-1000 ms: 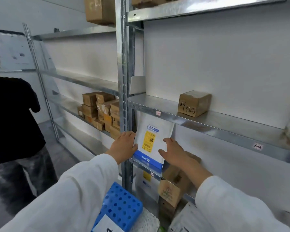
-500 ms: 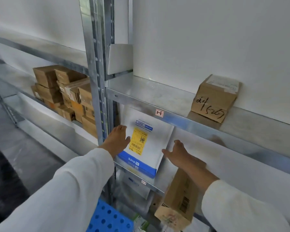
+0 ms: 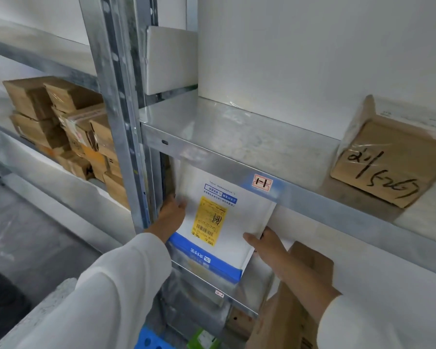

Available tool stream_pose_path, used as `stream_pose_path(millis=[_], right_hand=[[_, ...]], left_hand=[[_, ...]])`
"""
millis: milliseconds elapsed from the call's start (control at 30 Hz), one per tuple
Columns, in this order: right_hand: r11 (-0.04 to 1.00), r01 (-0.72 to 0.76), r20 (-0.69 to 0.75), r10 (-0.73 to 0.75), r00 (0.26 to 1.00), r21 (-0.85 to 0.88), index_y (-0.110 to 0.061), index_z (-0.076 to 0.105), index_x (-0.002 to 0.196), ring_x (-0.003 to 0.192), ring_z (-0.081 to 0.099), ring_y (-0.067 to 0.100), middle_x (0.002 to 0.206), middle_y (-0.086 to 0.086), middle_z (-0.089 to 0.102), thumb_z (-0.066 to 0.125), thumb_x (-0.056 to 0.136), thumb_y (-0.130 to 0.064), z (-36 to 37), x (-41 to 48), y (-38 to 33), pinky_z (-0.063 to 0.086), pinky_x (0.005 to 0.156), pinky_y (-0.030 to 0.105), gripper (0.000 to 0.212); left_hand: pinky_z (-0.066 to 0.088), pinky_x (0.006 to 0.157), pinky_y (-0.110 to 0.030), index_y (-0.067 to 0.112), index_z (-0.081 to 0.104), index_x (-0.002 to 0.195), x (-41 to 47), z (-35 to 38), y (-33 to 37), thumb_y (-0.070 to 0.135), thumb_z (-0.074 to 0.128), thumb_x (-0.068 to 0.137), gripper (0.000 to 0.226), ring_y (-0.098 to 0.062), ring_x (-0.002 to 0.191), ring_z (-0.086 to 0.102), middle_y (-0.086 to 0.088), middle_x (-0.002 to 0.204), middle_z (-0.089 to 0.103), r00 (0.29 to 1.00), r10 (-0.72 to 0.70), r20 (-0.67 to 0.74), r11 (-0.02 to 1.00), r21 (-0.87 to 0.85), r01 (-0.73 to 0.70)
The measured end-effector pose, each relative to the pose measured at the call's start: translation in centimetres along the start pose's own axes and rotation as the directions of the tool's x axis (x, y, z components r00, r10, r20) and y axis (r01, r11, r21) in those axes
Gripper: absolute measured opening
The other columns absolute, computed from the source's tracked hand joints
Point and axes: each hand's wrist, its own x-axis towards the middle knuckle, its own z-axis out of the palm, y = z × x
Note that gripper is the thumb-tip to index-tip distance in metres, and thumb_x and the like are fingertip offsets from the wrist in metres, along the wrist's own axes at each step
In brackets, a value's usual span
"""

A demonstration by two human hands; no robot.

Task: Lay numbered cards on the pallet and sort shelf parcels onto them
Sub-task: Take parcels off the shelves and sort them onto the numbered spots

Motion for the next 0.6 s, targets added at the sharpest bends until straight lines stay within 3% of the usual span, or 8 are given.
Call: stream_pose_path(millis=[67,167,233,300,367,500,600], right_hand=[[1.000,0.015,-0.007,-0.015,1.000,-0.027,-0.016,0.055,0.122,0.098,0.058,0.012,0.110,-0.003,0.063,0.062,0.093,-0.022,0.5,0.2,0.9,0.045,0.073,0.015,0.030],[0.998,0.045,-0.063,-0.047,0.997,-0.032,-0.023,0.055,0.111,0.094,0.060,0.010,0.096,-0.013,0.062,0.059,0.094,-0.026,1.4,0.2,1.9,0.042,0.059,0.006,0.018],[0.998,0.052,-0.128,-0.055,0.990,-0.029,-0.022,0.056,0.106,0.093,0.060,0.013,0.092,-0.014,0.062,0.059,0.094,-0.024,1.7,0.0,2.0,0.043,0.064,0.012,0.013],[0.999,0.045,-0.197,-0.049,0.979,-0.024,-0.019,0.057,0.109,0.096,0.057,0.016,0.097,-0.008,0.062,0.060,0.093,-0.022,1.3,-0.3,1.8,0.047,0.079,0.025,0.017],[0.999,0.038,-0.232,-0.038,0.972,-0.001,-0.019,0.057,0.112,0.099,0.058,0.019,0.101,-0.005,0.062,0.061,0.093,-0.020,0.4,-0.6,1.2,0.048,0.090,0.036,0.019],[0.994,0.062,-0.242,-0.038,0.969,0.091,-0.022,0.056,0.105,0.092,0.061,0.018,0.096,-0.004,0.064,0.062,0.092,-0.018,-1.4,-1.3,-0.1,0.049,0.083,0.032,0.015],[0.992,0.066,-0.229,-0.040,0.973,0.108,-0.022,0.057,0.107,0.095,0.061,0.020,0.102,-0.001,0.065,0.062,0.092,-0.021,-2.1,-2.5,-0.6,0.051,0.086,0.035,0.016]], left_hand=[[0.042,0.101,-0.044,0.014,0.032,0.141,0.3,0.0,-0.5,0.034,0.037,0.103,0.044,-0.035,0.120,0.051,-0.017,0.132,0.051,1.000,-0.019,0.012,0.998,-0.059,0.019],[0.043,0.101,-0.046,0.018,0.038,0.138,0.4,0.1,-1.1,0.039,0.036,0.102,0.042,-0.033,0.116,0.052,-0.014,0.128,0.054,1.000,-0.026,0.005,0.987,-0.157,0.026],[0.046,0.093,-0.042,0.016,0.047,0.133,0.5,0.0,-1.5,0.038,0.039,0.101,0.040,-0.030,0.106,0.056,-0.011,0.118,0.059,0.999,-0.050,-0.019,0.974,-0.220,0.045],[0.046,0.080,-0.034,0.014,0.055,0.129,0.4,-0.2,-1.6,0.035,0.046,0.099,0.037,-0.024,0.094,0.059,-0.007,0.106,0.063,0.998,-0.057,-0.025,0.962,-0.268,0.048],[0.045,0.077,-0.029,0.014,0.060,0.125,0.1,-0.3,-1.7,0.031,0.053,0.097,0.034,-0.022,0.093,0.060,-0.004,0.105,0.065,0.999,-0.033,-0.037,0.953,-0.304,0.020],[0.046,0.088,-0.031,0.009,0.066,0.120,-1.7,-0.9,0.1,0.027,0.064,0.091,0.033,-0.026,0.101,0.058,-0.003,0.109,0.065,0.992,-0.068,-0.102,0.889,-0.458,0.014],[0.046,0.085,-0.030,0.007,0.069,0.114,-3.5,-1.5,1.4,0.024,0.067,0.089,0.030,-0.023,0.092,0.058,0.004,0.090,0.065,0.986,-0.080,-0.147,0.863,-0.506,-0.005]])
